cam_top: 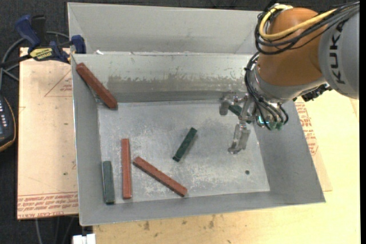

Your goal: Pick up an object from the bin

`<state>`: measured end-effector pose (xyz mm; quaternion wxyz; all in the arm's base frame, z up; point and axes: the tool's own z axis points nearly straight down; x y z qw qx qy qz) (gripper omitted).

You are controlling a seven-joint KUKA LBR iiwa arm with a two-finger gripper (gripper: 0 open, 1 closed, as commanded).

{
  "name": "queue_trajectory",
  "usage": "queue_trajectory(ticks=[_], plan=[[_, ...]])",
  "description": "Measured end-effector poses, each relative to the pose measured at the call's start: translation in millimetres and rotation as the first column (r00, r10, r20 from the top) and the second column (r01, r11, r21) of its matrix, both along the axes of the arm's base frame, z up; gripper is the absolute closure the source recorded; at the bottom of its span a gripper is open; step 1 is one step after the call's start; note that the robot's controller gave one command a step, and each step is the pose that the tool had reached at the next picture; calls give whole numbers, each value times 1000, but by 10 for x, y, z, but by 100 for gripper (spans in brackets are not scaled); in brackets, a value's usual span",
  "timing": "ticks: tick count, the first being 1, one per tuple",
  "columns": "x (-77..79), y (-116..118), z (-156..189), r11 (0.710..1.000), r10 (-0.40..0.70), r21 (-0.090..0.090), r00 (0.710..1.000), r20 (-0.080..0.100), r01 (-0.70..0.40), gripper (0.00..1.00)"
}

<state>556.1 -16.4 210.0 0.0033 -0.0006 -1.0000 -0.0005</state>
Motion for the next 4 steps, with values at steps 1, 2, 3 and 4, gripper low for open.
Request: queue_trajectory(ticks=[1,2,3,4], plan=[[-226,709,-1108,993,-118,1,993,-2,118,0],[277,801,-1404,994,105,0,994,9,-105,0],[283,801,-1388,994,105,0,994,11,-105,100],[355,971,134,996,90,1,996,19,-90,100]])
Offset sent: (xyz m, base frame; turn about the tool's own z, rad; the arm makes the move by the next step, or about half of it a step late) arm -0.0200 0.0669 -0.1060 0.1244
